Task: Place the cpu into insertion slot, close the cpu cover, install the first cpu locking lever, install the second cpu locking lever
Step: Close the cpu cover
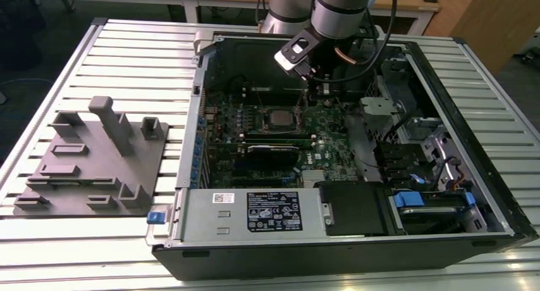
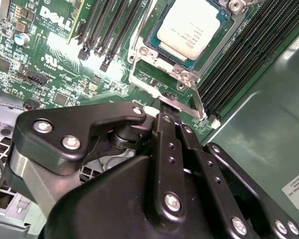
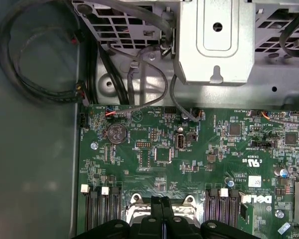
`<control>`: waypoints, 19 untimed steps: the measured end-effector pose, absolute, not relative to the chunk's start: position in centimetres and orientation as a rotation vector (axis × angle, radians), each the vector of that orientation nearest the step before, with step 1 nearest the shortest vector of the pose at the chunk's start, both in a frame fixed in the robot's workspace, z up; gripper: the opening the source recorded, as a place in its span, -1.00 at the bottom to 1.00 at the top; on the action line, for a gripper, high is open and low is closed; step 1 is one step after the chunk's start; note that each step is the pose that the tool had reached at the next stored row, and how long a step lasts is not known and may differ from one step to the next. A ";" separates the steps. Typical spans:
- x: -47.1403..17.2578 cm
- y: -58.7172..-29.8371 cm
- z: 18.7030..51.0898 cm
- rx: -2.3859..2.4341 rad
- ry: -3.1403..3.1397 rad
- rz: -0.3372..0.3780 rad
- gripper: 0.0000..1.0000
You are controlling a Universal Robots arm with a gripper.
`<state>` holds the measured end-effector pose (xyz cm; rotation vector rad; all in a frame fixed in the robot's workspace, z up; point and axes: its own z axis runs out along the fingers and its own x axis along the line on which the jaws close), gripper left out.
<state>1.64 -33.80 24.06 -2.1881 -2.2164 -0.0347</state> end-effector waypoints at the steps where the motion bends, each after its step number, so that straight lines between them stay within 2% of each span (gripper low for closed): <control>1: 1.6 -33.8 24.1 -2.188 -2.216 -0.035 -0.79; 19: 0.5 -33.8 24.0 -2.188 -2.216 -0.035 -0.79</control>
